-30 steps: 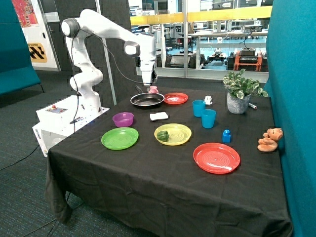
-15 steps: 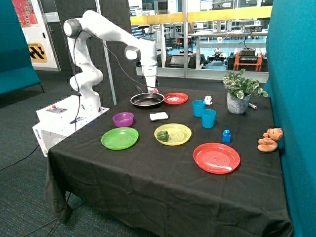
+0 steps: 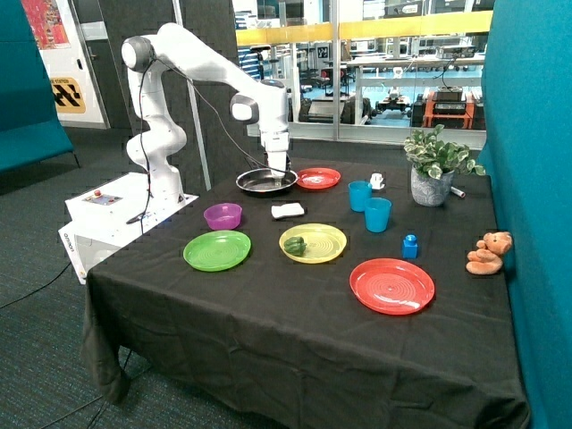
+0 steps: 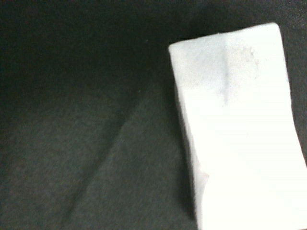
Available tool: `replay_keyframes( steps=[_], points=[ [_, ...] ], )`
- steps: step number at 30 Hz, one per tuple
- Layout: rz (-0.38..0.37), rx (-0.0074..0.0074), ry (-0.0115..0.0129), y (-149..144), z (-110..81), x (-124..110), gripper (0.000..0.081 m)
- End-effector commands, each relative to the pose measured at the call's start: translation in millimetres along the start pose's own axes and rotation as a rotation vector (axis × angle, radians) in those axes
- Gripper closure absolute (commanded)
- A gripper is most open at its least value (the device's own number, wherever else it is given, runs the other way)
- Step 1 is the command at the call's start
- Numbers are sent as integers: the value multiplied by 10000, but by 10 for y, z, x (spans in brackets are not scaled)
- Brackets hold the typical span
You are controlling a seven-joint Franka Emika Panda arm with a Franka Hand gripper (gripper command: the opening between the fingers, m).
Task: Clean the pan
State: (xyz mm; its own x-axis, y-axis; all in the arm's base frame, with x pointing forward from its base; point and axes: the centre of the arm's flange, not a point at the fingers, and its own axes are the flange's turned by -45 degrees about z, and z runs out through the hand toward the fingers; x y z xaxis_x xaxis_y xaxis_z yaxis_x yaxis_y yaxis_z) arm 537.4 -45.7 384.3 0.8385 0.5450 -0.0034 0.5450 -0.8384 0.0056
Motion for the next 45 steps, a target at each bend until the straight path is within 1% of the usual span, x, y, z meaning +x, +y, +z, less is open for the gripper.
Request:
replay_keyframes(
  steps=[1,14,21,22,24,28,29,31,32,33,38,45],
  points=[
    [-11,56,34,73,232,141,552],
    [69,56,34,53,511,246,542],
    [-29,56,34,-19,642,294,538],
    [-73,56,35,-32,655,303,524],
    [-118,55,35,-53,661,319,440],
    [-152,55,35,-67,653,336,325],
    [-177,55,35,-71,641,351,229],
    [-201,55,35,-77,616,378,99],
    [-212,55,35,-79,606,385,55],
    [-213,55,35,-79,601,388,31],
    [-181,55,35,-70,609,380,4],
    [-4,56,34,-24,677,308,0]
  ],
)
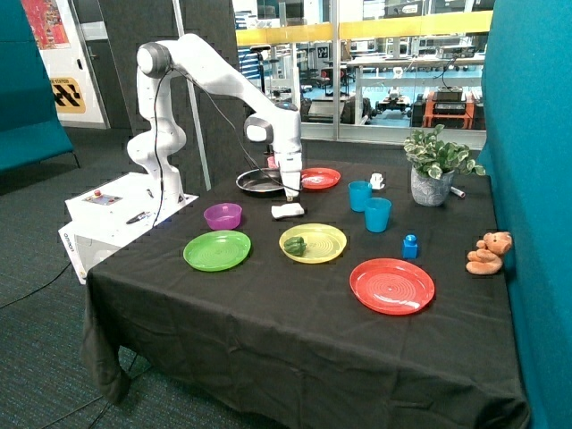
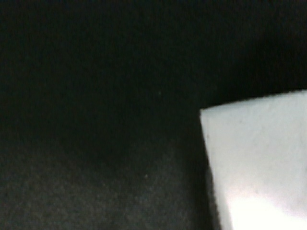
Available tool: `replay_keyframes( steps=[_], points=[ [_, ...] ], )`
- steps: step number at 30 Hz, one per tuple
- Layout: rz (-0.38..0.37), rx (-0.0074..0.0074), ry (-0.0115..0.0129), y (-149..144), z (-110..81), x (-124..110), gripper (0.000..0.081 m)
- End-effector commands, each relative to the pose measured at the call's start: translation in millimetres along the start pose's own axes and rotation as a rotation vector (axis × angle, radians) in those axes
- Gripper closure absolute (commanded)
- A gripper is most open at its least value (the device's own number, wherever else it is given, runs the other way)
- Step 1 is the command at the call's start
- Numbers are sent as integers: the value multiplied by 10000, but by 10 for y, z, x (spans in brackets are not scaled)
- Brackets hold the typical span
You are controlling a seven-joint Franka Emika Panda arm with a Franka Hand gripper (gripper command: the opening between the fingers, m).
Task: Clean the pan
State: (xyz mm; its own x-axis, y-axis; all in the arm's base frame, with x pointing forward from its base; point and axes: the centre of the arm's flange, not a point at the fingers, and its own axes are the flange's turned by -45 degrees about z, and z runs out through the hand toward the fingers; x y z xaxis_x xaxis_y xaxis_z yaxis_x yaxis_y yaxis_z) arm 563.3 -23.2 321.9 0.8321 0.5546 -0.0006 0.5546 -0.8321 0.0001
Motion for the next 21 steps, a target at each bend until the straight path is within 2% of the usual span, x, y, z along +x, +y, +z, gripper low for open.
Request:
replay_keyframes(
  steps=[1,21],
  points=[
    [158,1,6,30,73,-50,0],
    [384,1,6,21,318,-104,21]
  ],
)
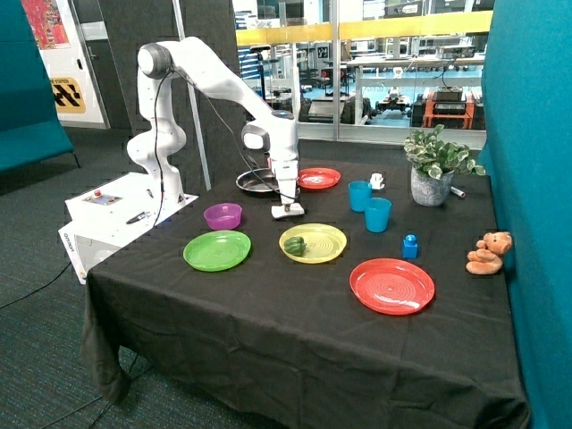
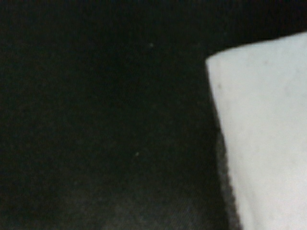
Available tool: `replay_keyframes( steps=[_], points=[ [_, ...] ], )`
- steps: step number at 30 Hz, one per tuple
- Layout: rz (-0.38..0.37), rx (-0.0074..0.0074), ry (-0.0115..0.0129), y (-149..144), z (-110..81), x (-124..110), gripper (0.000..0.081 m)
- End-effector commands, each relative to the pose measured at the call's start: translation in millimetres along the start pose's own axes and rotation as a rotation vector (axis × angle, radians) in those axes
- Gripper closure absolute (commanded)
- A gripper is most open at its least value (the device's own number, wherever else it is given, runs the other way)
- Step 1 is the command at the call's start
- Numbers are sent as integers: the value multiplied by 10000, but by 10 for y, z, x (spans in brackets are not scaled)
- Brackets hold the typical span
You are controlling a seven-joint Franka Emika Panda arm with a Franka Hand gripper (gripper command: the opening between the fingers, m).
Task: Clean the pan
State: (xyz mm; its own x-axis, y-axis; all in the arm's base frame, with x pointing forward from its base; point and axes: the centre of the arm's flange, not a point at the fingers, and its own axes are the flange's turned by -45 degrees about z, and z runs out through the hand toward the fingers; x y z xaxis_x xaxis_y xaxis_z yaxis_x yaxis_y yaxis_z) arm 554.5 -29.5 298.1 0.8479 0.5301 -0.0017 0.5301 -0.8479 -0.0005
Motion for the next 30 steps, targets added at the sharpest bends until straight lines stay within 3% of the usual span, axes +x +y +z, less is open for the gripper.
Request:
replay_keyframes(
  steps=[1,13,19,21,24,25,27,30],
  points=[
    [94,-5,17,25,92,16,26],
    [230,-5,17,83,172,87,68],
    [389,-5,17,119,221,83,183],
    [465,-5,17,142,215,100,281],
    [539,-5,17,168,192,127,632],
    [539,-5,17,171,188,131,699],
    [548,-4,17,176,182,131,781],
    [560,-4,17,178,182,127,805]
  ],
)
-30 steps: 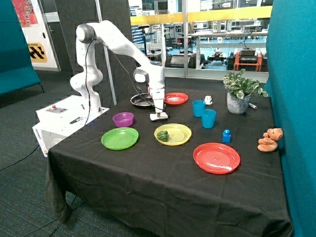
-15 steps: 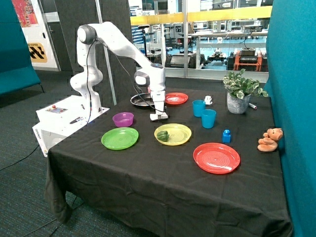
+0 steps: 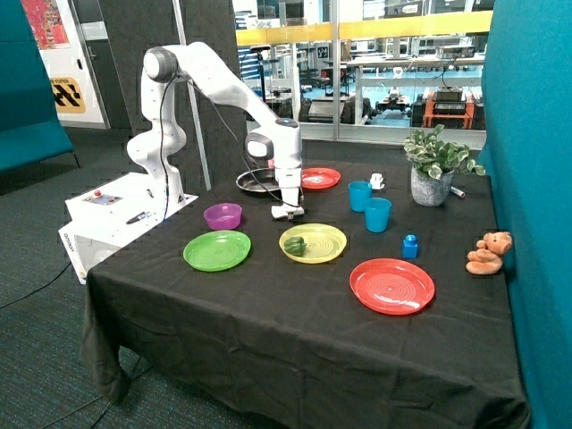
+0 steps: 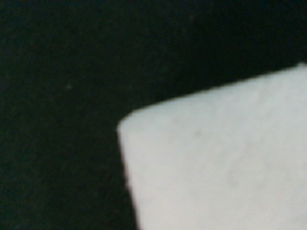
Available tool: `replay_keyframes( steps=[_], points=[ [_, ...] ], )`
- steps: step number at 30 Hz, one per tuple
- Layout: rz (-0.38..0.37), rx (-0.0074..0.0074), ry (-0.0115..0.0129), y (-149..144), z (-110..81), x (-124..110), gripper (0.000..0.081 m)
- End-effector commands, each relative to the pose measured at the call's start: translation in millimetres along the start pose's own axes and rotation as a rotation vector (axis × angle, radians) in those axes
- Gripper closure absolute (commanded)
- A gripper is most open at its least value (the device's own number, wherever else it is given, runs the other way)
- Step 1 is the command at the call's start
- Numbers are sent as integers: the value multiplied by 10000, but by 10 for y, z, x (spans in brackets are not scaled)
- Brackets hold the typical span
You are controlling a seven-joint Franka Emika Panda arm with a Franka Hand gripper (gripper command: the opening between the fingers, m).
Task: Clean the pan
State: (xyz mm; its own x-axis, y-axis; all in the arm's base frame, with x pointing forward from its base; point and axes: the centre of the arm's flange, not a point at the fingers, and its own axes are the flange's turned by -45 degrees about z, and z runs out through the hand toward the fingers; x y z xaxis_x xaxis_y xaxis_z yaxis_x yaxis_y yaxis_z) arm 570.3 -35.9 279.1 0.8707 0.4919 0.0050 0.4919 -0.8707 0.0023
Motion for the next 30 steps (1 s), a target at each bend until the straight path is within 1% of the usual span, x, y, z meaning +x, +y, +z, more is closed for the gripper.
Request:
replay_keyframes(
  steps=[1,15,24,28,30],
  points=[
    [122,22,-51,39,-7,26,806],
    [280,22,-51,76,-4,-62,808],
    [276,22,-51,49,-24,-121,808],
    [208,22,-51,21,-78,-138,808],
    [126,22,-51,-4,-147,-141,808]
  ],
)
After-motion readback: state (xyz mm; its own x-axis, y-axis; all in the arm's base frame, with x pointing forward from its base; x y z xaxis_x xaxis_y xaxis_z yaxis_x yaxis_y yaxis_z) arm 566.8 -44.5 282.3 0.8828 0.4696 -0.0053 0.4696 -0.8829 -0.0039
